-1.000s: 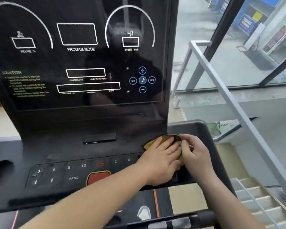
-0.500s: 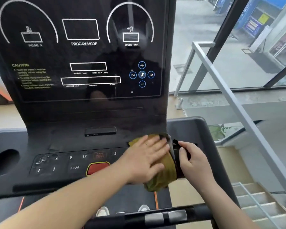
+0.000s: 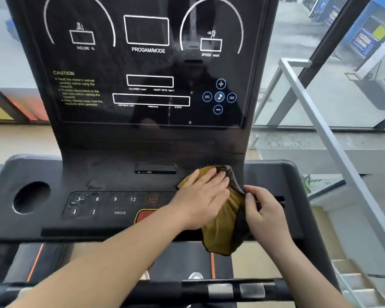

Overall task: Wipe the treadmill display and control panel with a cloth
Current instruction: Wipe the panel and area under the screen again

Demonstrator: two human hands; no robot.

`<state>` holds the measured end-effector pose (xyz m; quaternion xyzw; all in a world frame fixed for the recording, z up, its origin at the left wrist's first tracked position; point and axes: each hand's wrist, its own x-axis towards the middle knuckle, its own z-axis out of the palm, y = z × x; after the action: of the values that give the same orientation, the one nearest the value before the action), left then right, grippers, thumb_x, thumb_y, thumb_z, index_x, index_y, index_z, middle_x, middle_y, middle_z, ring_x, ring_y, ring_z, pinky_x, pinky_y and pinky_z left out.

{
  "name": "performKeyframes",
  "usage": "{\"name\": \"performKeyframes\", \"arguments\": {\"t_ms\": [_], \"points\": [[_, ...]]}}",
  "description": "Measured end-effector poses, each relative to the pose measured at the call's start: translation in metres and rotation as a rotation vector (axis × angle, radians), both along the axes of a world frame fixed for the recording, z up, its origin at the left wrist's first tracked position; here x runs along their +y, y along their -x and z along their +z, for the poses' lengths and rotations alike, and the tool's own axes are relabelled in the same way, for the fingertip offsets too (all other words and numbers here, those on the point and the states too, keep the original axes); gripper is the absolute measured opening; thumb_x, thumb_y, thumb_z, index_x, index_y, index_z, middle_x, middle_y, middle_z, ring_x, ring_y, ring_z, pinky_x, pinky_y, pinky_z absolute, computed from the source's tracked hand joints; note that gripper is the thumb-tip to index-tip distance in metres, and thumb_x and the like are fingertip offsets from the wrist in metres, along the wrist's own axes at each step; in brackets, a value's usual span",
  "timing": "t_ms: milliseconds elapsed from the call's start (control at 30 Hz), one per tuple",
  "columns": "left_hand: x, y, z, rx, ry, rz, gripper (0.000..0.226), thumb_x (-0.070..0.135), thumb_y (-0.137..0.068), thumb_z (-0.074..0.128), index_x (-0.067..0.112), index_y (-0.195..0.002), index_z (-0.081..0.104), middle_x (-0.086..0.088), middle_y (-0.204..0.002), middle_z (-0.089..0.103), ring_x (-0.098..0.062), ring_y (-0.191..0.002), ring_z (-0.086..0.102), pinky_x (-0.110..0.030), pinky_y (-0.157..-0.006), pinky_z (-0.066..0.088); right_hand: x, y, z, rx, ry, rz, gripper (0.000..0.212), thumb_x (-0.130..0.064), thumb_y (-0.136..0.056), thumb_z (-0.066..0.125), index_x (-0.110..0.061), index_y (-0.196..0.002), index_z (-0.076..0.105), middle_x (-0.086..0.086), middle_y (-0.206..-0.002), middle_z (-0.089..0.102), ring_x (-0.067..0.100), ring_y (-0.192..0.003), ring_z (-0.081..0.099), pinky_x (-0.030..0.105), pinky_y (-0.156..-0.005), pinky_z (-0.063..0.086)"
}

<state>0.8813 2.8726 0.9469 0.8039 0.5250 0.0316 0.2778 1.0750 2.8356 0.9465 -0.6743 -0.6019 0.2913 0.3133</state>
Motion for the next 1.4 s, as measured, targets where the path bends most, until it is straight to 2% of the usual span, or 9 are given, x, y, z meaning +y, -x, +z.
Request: {"name": "performKeyframes", "arguments": {"t_ms": [67, 200, 367, 500, 567, 767, 1100, 1233, 1400], "points": [[-0.018, -0.028, 0.000, -0.056, 0.050, 0.131, 0.070, 0.068, -0.099, 0.007, 0.038, -0.162, 0.010, 0.010, -0.172, 0.000, -0.011, -0.157, -0.013, -0.051, -0.125, -0.013, -0.002, 0.004, 0.002, 0.054, 0.000, -0.034, 0.030, -0.007, -0.101, 0.054, -0.023, -0.122, 0.068, -0.013, -0.114, 0.069, 0.003, -0.112, 0.062, 0.026, -0.098, 0.048], [-0.044, -0.060, -0.017, 0.174, -0.050, 0.103, 0.072, 0.071, -0.094, 0.005, 0.043, -0.160, 0.002, -0.006, -0.170, -0.019, -0.032, -0.154, -0.026, -0.064, -0.117, -0.020, -0.009, -0.002, -0.002, 0.121, 0.022, -0.181, 0.039, 0.004, -0.098, 0.048, -0.022, -0.118, 0.069, -0.006, -0.112, 0.070, 0.011, -0.109, 0.064, 0.035, -0.102, 0.050], [-0.031, -0.007, -0.023, 0.183, -0.145, -0.024, 0.063, 0.061, -0.102, 0.018, 0.044, -0.161, 0.004, 0.003, -0.171, -0.015, -0.020, -0.157, -0.019, -0.050, -0.125, -0.014, -0.014, 0.010, -0.003, 0.016, -0.020, -0.140, 0.028, -0.011, -0.102, 0.053, -0.018, -0.123, 0.070, -0.006, -0.113, 0.070, 0.012, -0.112, 0.063, 0.035, -0.101, 0.048], [-0.037, 0.052, -0.032, 0.193, -0.252, 0.080, 0.060, 0.047, -0.103, 0.024, 0.036, -0.161, 0.020, 0.004, -0.173, 0.005, -0.018, -0.159, 0.000, -0.043, -0.126, -0.005, -0.017, 0.037, -0.007, -0.084, -0.049, -0.060, 0.027, -0.013, -0.102, 0.054, -0.013, -0.124, 0.070, -0.003, -0.123, 0.068, 0.016, -0.123, 0.058, 0.037, -0.109, 0.044], [-0.047, 0.049, -0.028, 0.194, -0.194, 0.095, 0.061, 0.045, -0.105, 0.024, 0.030, -0.163, 0.014, 0.001, -0.172, 0.000, -0.021, -0.159, -0.004, -0.045, -0.127, -0.006, -0.021, 0.048, -0.009, -0.121, -0.046, -0.087, 0.029, -0.014, -0.102, 0.053, -0.011, -0.125, 0.070, 0.001, -0.131, 0.065, 0.019, -0.130, 0.054, 0.040, -0.114, 0.040], [-0.040, 0.059, -0.020, 0.133, -0.186, -0.169, 0.057, 0.042, -0.108, 0.032, 0.032, -0.162, 0.020, 0.005, -0.172, 0.004, -0.017, -0.159, -0.001, -0.041, -0.126, -0.010, -0.024, 0.091, -0.007, -0.202, -0.048, -0.085, 0.028, -0.012, -0.102, 0.054, -0.008, -0.126, 0.069, 0.006, -0.137, 0.062, 0.023, -0.132, 0.052, 0.033, -0.112, 0.037], [-0.086, 0.278, -0.028, 0.272, -0.225, 0.246, 0.057, 0.047, -0.107, 0.021, 0.032, -0.162, 0.020, 0.008, -0.170, 0.011, -0.013, -0.157, -0.001, -0.039, -0.125, -0.001, -0.023, 0.198, -0.016, -0.279, -0.100, 0.161, 0.029, -0.020, -0.101, 0.053, -0.012, -0.117, 0.074, -0.001, -0.127, 0.068, 0.019, -0.127, 0.058, 0.030, -0.109, 0.042], [-0.090, 0.260, -0.023, 0.261, -0.171, 0.449, 0.062, 0.047, -0.105, 0.015, 0.024, -0.162, 0.022, -0.002, -0.170, 0.014, -0.025, -0.159, 0.010, -0.050, -0.128, 0.010, -0.023, 0.225, -0.014, -0.310, -0.156, 0.234, 0.033, -0.024, -0.097, 0.052, -0.012, -0.117, 0.075, -0.001, -0.126, 0.069, 0.018, -0.125, 0.059, 0.015, -0.110, 0.033], [-0.082, 0.258, -0.021, 0.187, -0.185, 0.111, 0.058, 0.049, -0.107, 0.018, 0.032, -0.163, 0.015, 0.006, -0.171, 0.002, -0.017, -0.158, -0.008, -0.043, -0.125, -0.007, -0.025, 0.257, -0.006, -0.292, -0.187, 0.353, 0.038, -0.030, -0.099, 0.046, -0.015, -0.123, 0.072, -0.005, -0.129, 0.067, 0.011, -0.127, 0.057, 0.015, -0.110, 0.036]]}}
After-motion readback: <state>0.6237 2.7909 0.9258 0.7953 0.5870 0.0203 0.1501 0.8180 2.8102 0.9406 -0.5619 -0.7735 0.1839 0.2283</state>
